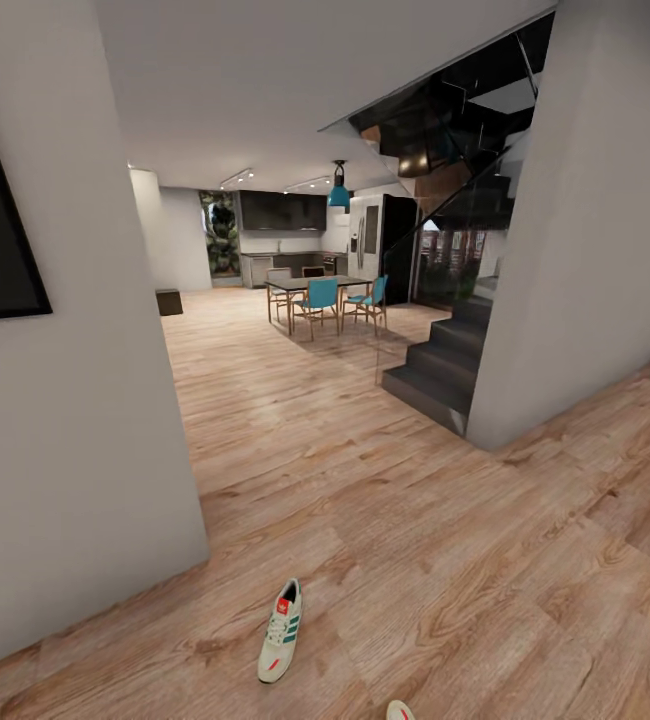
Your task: Pick up the two gym shoes and the two sandals from the corridor floor and place them onto the hallstand (shoe rack) in the corridor, making sure they are on the rack and not on the floor. Arrange them so the two gym shoes are next to each other and the two sandals are next to each other.
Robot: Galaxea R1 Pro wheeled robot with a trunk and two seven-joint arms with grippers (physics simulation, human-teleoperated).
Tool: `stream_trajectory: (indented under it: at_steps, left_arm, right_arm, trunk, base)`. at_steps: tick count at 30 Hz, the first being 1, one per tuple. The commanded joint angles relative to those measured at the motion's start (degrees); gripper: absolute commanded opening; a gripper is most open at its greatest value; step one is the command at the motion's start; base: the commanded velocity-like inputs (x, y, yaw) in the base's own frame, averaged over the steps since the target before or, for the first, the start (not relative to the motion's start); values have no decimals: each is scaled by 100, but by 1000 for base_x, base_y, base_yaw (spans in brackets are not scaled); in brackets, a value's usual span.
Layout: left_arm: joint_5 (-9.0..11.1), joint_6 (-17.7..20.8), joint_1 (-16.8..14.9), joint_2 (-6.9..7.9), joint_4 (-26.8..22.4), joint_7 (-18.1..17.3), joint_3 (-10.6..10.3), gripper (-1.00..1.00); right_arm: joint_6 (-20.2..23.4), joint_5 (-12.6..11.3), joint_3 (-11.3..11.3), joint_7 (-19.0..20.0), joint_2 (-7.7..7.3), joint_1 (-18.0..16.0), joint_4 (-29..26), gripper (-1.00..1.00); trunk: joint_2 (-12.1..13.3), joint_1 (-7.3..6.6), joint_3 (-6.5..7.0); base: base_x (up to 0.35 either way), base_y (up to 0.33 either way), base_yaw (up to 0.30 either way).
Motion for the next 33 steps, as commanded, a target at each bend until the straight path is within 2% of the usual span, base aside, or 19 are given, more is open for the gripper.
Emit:
stream_trajectory:
  at_steps: [1,9,18,24,26,29,31,32,33]
  left_arm:
    - [-4,-19,-3,-1,4,1,2,100]
    - [-4,-19,-3,-1,4,1,2,100]
    - [-21,-23,-3,-14,4,-3,-6,100]
    - [-40,16,-193,1,-148,-16,-7,100]
    - [-48,30,-448,0,-249,-16,-7,100]
    - [-48,228,-1134,-12,-335,-17,-7,100]
    - [-42,775,-1673,-31,-355,-20,-10,100]
    - [-41,946,-1801,-37,-359,-21,-11,100]
    - [-40,1285,-2040,-51,-368,-24,-13,100]
  right_arm:
    - [-14,-3,-3,-3,0,-1,-1,100]
    - [-14,-1,-3,-3,-3,-1,-2,100]
    - [-14,4,-3,-3,-1,-1,-2,100]
    - [-3,6,-3,-3,-15,-1,-43,100]
    - [32,5,-3,-3,-19,-3,-219,100]
    - [98,5,-3,-11,-22,-39,-629,100]
    - [334,5,-3,-12,-21,-62,-1144,100]
    - [443,7,-3,-12,-21,-66,-1302,100]
    - [721,14,-3,-10,-16,-71,-1649,100]
  trunk:
    - [-3,0,-5]
    - [-3,0,-5]
    - [-3,0,-5]
    - [-3,0,-5]
    - [-3,0,-5]
    - [-3,0,-5]
    - [-3,0,-5]
    - [-3,0,-5]
    - [-3,0,-5]
  base:
    - [-8,0,0]
    - [-142,0,0]
    - [-12,0,0]
    - [0,0,0]
    - [0,0,0]
    - [0,0,0]
    - [0,0,0]
    - [0,0,0]
    - [0,0,0]
